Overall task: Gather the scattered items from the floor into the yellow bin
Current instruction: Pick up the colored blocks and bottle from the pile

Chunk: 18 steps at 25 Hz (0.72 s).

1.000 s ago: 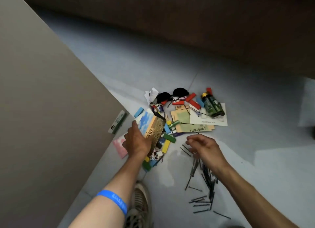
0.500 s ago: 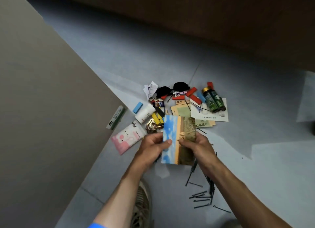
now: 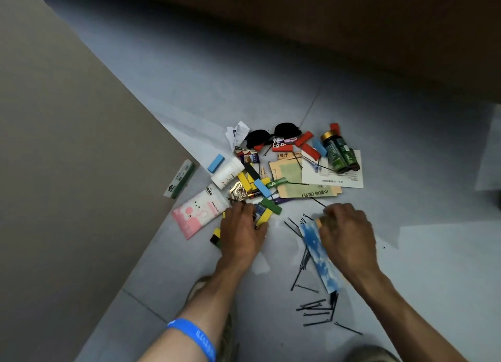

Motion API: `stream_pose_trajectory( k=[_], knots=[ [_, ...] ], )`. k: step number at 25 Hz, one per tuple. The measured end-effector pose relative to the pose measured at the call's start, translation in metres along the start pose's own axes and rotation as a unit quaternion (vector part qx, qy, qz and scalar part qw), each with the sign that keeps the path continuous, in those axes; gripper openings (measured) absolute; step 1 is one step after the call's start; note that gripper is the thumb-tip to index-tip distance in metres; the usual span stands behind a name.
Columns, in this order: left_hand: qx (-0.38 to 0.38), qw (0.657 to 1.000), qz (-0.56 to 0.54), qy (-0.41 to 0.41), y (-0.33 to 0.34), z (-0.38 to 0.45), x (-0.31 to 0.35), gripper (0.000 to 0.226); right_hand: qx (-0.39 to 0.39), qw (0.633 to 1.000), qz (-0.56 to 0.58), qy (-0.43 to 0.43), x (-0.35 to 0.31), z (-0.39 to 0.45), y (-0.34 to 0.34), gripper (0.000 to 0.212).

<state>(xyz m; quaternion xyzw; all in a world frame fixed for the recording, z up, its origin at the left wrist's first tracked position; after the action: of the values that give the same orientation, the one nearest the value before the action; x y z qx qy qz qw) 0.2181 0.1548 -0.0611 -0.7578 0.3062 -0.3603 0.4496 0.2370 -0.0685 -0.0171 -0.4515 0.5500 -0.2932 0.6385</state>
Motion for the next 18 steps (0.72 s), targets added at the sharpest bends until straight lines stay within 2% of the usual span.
stream_pose_trajectory(
  k=[3,5,7,9,11,13,15,18],
  knots=[
    [0.028,0.994,0.09,0.052,0.006,-0.005,0.004,0.041,-0.044,0.995,0.039,-0.084,-0.033,0.014,0.023,0.017],
    [0.028,0.991,0.099,0.086,0.008,-0.01,0.015,0.034,-0.053,0.991,0.043,-0.118,-0.045,0.016,0.032,0.016],
    [0.011,0.995,0.056,0.086,0.007,-0.012,0.025,0.025,-0.043,0.989,0.056,-0.127,-0.045,0.016,0.035,0.016],
    [-0.039,0.995,-0.089,0.019,0.001,-0.015,0.022,0.019,-0.031,0.991,0.084,-0.097,-0.036,0.012,0.033,0.016],
    [-0.096,0.951,-0.28,-0.089,-0.004,-0.027,0.009,0.013,-0.041,0.992,0.104,-0.066,-0.032,0.005,0.031,0.016],
    [-0.107,0.882,-0.419,-0.188,-0.014,-0.049,-0.011,0.013,-0.065,0.988,0.125,-0.065,-0.042,-0.004,0.028,0.016],
    [-0.123,0.814,-0.51,-0.251,-0.021,-0.068,-0.033,0.022,-0.093,0.982,0.145,-0.083,-0.055,-0.015,0.026,0.014],
    [-0.149,0.715,-0.612,-0.303,-0.023,-0.083,-0.059,0.033,-0.146,0.971,0.157,-0.105,-0.068,-0.028,0.026,0.015]
  ],
)
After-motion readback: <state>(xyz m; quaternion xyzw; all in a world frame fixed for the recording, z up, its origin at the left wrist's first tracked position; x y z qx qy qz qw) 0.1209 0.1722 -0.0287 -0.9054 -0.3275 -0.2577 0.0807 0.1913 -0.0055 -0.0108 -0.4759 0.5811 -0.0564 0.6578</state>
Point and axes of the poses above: each hand's wrist, its own z-axis towards the middle knuckle, its own y-axis out of the palm, x = y × z, the point moved 5 cm from there along z, towards the middle knuckle, and after that the axes turned 14 degrees about -y, right-handed, at the moved point
